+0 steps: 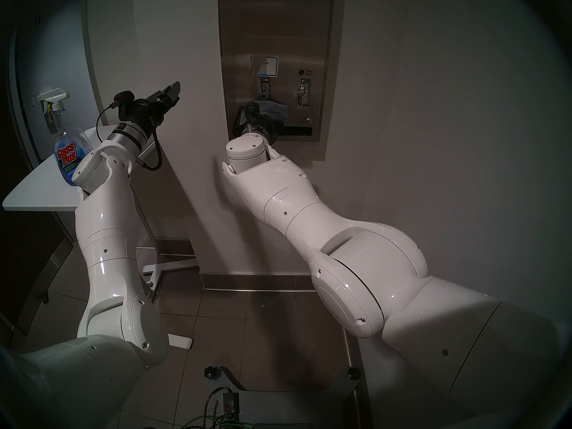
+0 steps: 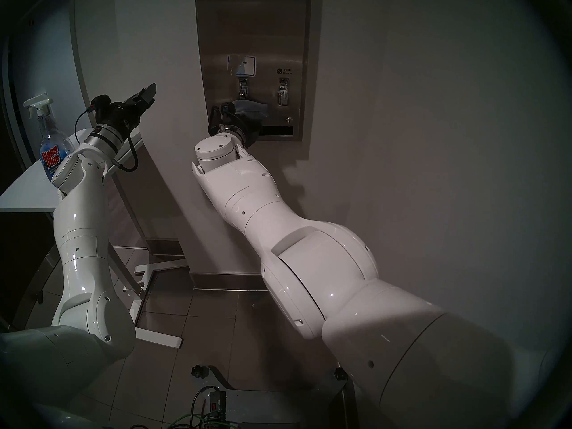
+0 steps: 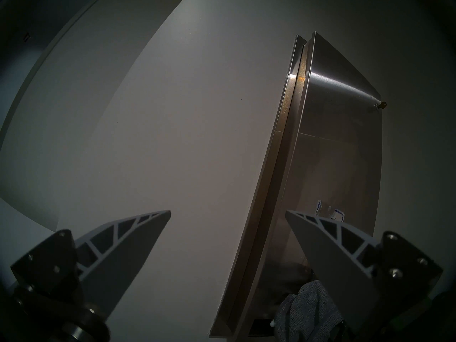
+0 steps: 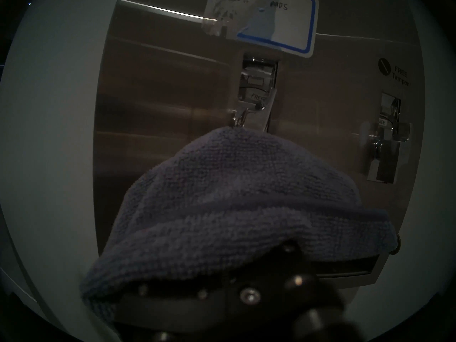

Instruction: Pick up the cloth and wipe the surface

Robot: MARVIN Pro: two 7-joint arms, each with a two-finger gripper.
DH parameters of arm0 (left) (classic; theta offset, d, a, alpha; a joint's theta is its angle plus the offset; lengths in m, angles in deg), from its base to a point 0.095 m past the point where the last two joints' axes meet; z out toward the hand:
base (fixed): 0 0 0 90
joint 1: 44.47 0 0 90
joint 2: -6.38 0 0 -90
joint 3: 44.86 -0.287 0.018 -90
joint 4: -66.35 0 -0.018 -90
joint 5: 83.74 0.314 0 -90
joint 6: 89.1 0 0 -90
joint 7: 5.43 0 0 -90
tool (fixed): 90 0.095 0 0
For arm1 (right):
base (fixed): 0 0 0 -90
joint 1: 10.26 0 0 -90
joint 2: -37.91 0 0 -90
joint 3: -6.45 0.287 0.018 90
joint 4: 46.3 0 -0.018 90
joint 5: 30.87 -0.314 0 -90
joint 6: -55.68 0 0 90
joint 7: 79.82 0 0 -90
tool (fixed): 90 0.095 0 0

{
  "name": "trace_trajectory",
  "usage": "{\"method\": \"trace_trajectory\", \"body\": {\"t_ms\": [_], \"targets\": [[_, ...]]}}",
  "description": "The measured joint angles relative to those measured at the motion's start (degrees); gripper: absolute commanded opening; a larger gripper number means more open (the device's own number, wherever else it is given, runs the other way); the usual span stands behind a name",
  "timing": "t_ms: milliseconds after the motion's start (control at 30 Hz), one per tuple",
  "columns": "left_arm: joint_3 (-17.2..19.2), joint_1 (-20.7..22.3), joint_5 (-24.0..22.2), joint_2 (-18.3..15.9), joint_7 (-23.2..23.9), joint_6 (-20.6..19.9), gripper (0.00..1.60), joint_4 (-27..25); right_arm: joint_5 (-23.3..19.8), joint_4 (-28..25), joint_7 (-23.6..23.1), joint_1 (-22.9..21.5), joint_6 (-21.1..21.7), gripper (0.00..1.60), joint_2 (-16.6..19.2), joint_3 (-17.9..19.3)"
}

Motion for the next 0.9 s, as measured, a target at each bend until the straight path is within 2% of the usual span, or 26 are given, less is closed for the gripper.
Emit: {"method": "trace_trajectory", "body": {"t_ms": [433,900], "targets": [[-0.26,-0.09,-0.06,0.02,0.13,-0.07,1.6,-0.43,0.68,-0.04,1.89,-0.58,0.05,0.0,3.66,0.05],[-0.86,-0.26,-0.11,0.03,0.16,-0.05,1.6,-0.64,0.48,-0.57,2.3,-1.15,-0.03,0.0,4.29,1.03]]}}
